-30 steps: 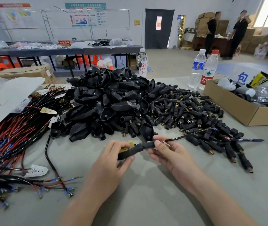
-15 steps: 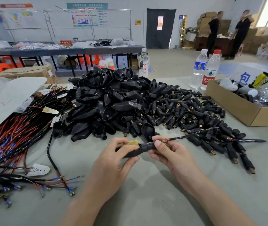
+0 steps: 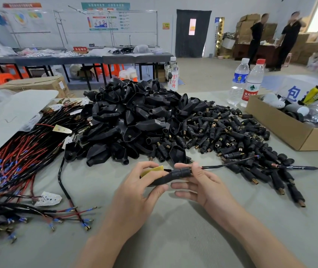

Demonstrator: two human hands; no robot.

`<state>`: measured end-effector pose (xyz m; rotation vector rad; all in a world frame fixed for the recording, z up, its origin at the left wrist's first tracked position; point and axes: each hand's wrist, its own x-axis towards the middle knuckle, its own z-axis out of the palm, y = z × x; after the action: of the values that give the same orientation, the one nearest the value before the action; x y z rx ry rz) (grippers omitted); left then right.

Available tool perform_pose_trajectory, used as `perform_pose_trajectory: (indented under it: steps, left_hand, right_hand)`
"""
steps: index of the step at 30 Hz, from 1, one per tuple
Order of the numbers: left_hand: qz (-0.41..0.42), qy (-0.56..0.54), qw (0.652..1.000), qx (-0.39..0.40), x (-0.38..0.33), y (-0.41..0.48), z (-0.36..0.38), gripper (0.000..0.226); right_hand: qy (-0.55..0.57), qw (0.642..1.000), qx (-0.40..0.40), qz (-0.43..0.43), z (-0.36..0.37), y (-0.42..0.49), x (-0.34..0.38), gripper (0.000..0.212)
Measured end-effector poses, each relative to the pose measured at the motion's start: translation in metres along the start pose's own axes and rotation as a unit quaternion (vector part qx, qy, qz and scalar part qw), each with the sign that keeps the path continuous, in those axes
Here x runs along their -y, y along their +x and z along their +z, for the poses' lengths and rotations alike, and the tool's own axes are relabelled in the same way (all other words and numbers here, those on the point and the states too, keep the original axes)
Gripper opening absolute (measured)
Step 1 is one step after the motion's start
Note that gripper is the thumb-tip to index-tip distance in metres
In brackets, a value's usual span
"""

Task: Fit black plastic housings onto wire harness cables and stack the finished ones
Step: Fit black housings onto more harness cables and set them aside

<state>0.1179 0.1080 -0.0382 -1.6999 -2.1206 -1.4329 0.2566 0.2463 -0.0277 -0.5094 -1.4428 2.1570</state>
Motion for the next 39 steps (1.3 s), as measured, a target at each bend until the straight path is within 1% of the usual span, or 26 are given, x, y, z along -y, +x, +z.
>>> perform_pose_trajectory:
  steps: [6, 11, 15, 17, 21, 26, 29, 33, 37, 39]
  left_hand:
    - [0.004, 0.021, 1.0, -0.019, -0.006, -0.001, 0.001, 0.019]
    - [0.003, 0.024, 0.999, -0.021, -0.007, -0.002, 0.004, 0.018]
    - [0.018, 0.063, 0.997, -0.035, -0.005, -0.002, 0.004, 0.015]
    - [0.032, 0.084, 0.995, -0.044, -0.003, -0.001, 0.003, 0.015]
    - [0.039, 0.105, 0.992, -0.056, 0.004, -0.001, -0.001, 0.017]
    - [0.036, 0.112, 0.993, -0.026, 0.007, -0.006, -0.004, 0.015]
    - [0.024, 0.138, 0.989, -0.04, 0.005, -0.016, -0.006, 0.015]
    - [0.0, 0.17, 0.982, -0.078, 0.001, -0.032, -0.021, 0.016]
    - [-0.009, 0.199, 0.975, -0.103, 0.004, -0.053, -0.063, 0.019]
    - [-0.011, 0.233, 0.966, -0.113, 0.009, -0.066, -0.095, 0.02]
  right_hand:
    - [-0.046, 0.999, 0.009, -0.006, 0.001, -0.002, -0.001, 0.045]
    - [-0.061, 0.998, 0.01, -0.01, -0.001, 0.0, -0.002, 0.044]
    - [-0.054, 0.999, 0.003, -0.002, -0.003, 0.002, -0.003, 0.047]
    - [-0.034, 0.999, -0.012, -0.003, -0.005, 0.004, -0.003, 0.046]
    - [0.004, 0.997, -0.072, -0.016, -0.009, 0.005, -0.003, 0.035]
    - [-0.022, 0.994, -0.102, -0.039, -0.01, 0.004, -0.009, 0.025]
    - [-0.035, 0.992, -0.115, -0.041, -0.007, 0.001, -0.01, 0.024]
    - [-0.052, 0.989, -0.131, -0.04, 0.012, -0.002, -0.017, 0.035]
    - [-0.067, 0.992, -0.1, -0.031, 0.057, 0.001, -0.031, 0.023]
    - [-0.077, 0.993, -0.079, -0.032, 0.092, 0.001, -0.038, 0.023]
